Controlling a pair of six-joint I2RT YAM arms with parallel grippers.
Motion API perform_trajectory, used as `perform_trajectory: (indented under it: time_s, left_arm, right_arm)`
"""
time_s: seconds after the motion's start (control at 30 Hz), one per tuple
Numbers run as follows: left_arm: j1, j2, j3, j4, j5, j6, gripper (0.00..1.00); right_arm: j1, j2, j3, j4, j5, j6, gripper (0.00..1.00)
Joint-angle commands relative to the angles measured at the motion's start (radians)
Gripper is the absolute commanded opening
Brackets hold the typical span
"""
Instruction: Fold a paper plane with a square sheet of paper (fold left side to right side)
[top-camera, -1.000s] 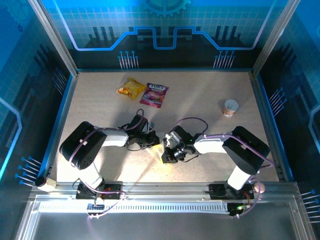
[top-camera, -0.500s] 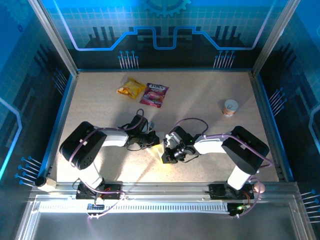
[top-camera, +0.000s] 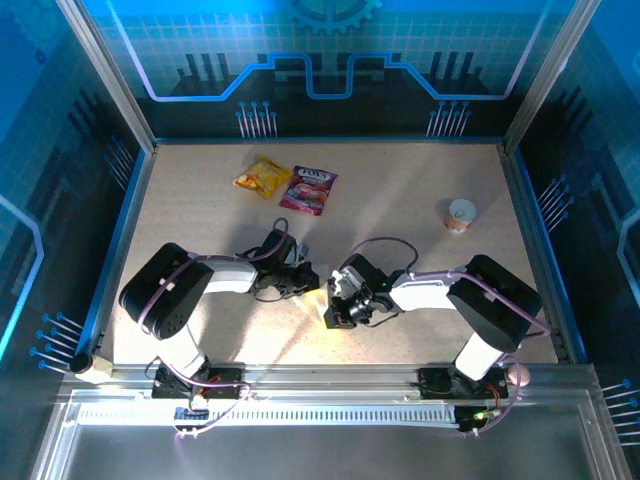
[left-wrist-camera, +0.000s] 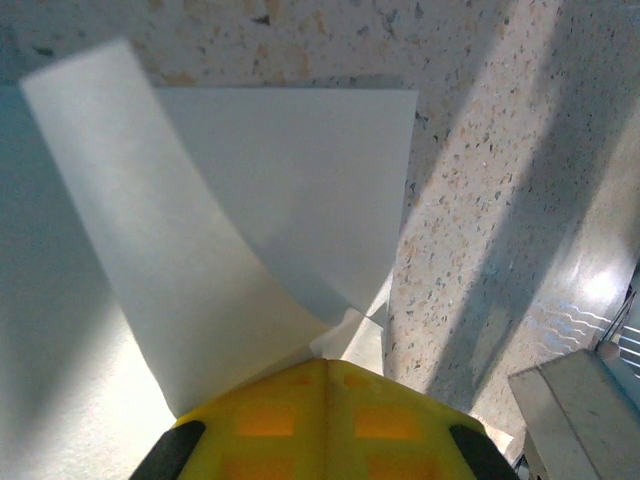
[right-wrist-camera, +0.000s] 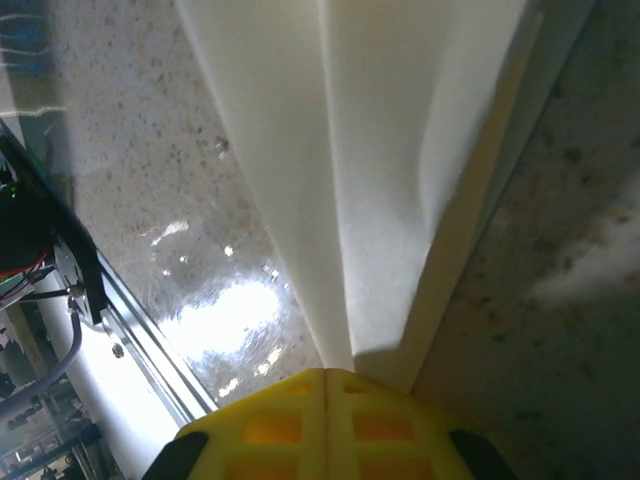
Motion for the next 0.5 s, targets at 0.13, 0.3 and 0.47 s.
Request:
perform_trajectory:
  time_s: [0.13,0.3,0.47]
  left_arm:
    - [-0.009,0.038,-0.008,-0.111,-0.051,0.028,0.00]
    - [-0.010,0.040,-0.003,-0.111,-0.048,0.031,0.00]
    - [-0.009,0.040,-0.002,-0.111,-0.047,0.031,0.00]
  right_arm:
    - [0.007,-0.110,0.060,-0.172,0.039,-0.055,0.05]
    - [-0.027,-0.097,0.073,-0.142,0.016,-0.072,0.05]
    - [-0.024,-0.015,0.126,-0.115,-0.020,-0.086,0.04]
